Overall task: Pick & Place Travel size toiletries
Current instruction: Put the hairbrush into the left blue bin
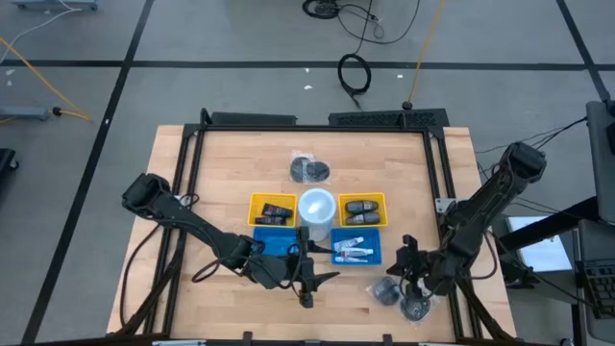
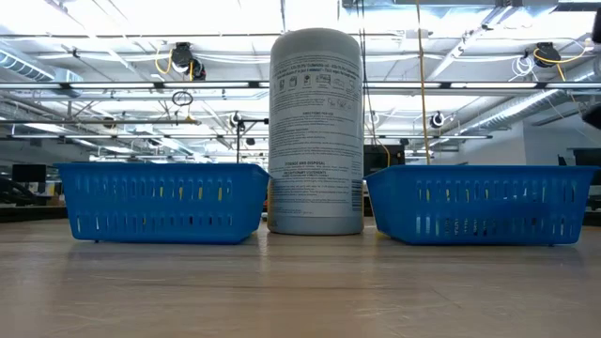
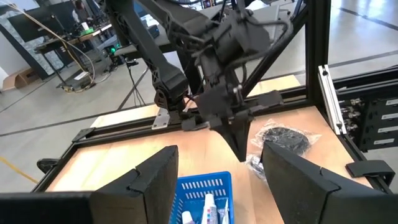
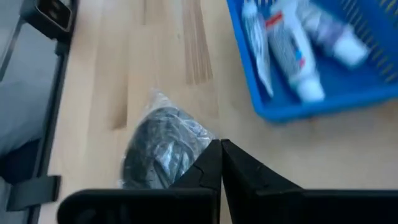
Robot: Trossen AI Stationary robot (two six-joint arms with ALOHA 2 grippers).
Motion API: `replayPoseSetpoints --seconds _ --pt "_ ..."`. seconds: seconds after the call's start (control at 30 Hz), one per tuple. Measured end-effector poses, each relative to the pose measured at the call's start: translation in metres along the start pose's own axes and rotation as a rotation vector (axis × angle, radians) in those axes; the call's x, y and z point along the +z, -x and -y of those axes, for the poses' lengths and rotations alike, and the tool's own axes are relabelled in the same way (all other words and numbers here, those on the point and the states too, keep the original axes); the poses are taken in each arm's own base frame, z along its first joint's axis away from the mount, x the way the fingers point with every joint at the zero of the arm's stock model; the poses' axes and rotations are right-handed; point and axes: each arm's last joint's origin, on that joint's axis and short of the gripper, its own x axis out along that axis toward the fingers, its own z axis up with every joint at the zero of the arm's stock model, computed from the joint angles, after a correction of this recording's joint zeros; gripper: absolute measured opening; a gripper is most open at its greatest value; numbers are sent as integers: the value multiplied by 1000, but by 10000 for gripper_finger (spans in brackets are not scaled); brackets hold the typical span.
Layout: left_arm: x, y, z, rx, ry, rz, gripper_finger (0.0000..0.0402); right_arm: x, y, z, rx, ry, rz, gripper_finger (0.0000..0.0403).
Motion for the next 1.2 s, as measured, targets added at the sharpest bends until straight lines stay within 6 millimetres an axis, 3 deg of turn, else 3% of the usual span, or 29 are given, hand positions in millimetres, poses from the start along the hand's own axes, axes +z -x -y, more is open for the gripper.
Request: replayPoseSetpoints --seconds 0.53,1.2 --pt "-1 0 0 -1 1 -5 230 70 35 -34 45 242 235 0" --pt "-1 -1 -1 1 53 -5 230 122 42 -36 -8 377 512 0"
